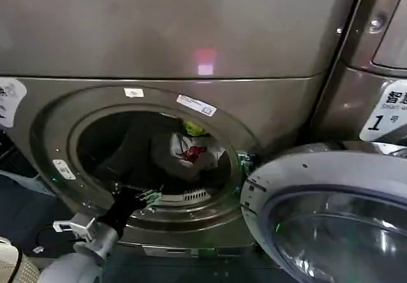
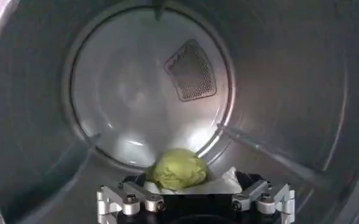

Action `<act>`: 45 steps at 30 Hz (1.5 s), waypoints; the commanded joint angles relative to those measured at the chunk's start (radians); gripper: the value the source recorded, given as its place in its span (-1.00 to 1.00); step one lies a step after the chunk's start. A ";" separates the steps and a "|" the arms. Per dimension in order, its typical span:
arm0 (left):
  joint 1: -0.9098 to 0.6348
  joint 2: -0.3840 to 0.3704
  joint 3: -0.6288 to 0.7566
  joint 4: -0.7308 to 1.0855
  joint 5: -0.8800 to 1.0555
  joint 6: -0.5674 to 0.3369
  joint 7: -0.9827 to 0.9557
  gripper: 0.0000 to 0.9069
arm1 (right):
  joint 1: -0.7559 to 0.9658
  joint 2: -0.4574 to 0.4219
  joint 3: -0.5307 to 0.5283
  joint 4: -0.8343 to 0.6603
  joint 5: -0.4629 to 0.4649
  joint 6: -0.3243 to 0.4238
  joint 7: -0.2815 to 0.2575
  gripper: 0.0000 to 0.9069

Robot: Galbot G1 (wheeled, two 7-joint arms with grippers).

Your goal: Grasp the clothes from the dryer.

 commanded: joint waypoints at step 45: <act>-0.806 -0.089 0.242 0.757 1.185 -0.270 0.977 1.00 | -0.098 0.028 0.069 0.048 -0.004 0.011 -0.023 1.00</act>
